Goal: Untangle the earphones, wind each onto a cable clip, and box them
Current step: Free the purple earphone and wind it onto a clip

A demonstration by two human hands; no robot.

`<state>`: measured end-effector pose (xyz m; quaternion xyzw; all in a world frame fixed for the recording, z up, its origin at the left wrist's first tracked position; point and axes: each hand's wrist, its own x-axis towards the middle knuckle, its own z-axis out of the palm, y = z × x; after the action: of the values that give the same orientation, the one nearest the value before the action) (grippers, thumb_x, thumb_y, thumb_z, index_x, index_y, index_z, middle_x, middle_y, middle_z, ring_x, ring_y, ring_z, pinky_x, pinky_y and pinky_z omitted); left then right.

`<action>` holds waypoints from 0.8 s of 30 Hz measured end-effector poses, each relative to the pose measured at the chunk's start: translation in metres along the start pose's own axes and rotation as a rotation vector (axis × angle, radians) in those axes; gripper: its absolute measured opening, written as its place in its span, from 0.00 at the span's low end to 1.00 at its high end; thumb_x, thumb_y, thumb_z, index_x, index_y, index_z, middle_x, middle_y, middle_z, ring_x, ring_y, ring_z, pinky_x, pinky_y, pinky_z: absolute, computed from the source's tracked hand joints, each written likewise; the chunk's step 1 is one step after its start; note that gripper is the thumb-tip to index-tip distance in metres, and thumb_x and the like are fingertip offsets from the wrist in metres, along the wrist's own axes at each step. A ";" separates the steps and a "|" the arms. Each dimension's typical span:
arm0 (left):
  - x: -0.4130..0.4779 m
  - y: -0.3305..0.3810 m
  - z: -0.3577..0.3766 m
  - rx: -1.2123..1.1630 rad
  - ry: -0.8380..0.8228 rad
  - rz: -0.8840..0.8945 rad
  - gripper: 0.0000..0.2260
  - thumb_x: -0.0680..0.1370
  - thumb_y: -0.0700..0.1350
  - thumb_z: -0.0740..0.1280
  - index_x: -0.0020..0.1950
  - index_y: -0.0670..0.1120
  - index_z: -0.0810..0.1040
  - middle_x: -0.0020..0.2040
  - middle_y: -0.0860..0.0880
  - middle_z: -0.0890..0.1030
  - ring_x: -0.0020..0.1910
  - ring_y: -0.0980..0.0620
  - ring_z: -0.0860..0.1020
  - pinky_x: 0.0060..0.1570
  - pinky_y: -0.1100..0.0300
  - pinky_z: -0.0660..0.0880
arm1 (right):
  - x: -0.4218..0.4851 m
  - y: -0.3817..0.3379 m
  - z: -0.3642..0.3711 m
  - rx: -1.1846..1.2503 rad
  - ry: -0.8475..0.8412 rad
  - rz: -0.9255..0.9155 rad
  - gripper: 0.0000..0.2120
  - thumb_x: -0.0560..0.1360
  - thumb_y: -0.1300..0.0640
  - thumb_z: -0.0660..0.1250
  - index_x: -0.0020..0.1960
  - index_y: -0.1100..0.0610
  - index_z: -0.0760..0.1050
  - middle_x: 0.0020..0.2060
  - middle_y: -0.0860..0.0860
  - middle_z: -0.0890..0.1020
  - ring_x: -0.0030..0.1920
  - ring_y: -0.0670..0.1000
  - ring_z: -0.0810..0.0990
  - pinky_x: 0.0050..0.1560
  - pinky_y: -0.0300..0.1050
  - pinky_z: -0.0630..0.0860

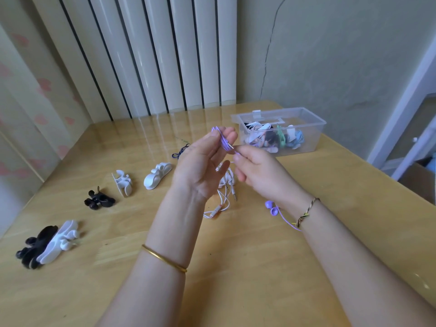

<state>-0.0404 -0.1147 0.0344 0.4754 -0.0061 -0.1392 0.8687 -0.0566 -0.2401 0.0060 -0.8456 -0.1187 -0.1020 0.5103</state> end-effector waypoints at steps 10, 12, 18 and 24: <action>-0.002 -0.012 0.003 0.238 0.147 0.422 0.08 0.78 0.33 0.64 0.52 0.42 0.80 0.51 0.46 0.84 0.51 0.54 0.82 0.37 0.64 0.76 | -0.009 -0.014 -0.001 -0.101 -0.086 -0.025 0.13 0.81 0.60 0.57 0.42 0.66 0.72 0.24 0.48 0.74 0.24 0.41 0.69 0.29 0.32 0.64; -0.002 -0.013 0.004 0.378 0.137 0.497 0.09 0.77 0.32 0.64 0.51 0.43 0.80 0.49 0.47 0.84 0.49 0.54 0.82 0.37 0.68 0.76 | -0.010 -0.017 -0.005 -0.136 -0.050 -0.053 0.13 0.80 0.60 0.58 0.40 0.66 0.72 0.23 0.47 0.72 0.23 0.42 0.68 0.28 0.33 0.64; 0.000 -0.015 0.001 0.911 0.079 0.516 0.08 0.80 0.42 0.61 0.51 0.43 0.80 0.46 0.50 0.83 0.48 0.54 0.80 0.51 0.59 0.74 | -0.007 -0.015 -0.021 -0.172 0.151 -0.093 0.08 0.74 0.55 0.61 0.36 0.50 0.73 0.24 0.43 0.73 0.28 0.44 0.69 0.34 0.44 0.67; -0.004 -0.013 0.003 0.940 -0.124 0.343 0.11 0.82 0.43 0.58 0.51 0.38 0.78 0.42 0.49 0.82 0.40 0.57 0.80 0.43 0.68 0.74 | -0.005 -0.006 -0.034 -0.382 0.340 -0.113 0.07 0.80 0.54 0.59 0.44 0.52 0.72 0.32 0.46 0.74 0.37 0.50 0.71 0.40 0.49 0.69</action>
<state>-0.0477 -0.1229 0.0253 0.7982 -0.1977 -0.0045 0.5691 -0.0648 -0.2677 0.0255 -0.8893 -0.0567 -0.2917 0.3476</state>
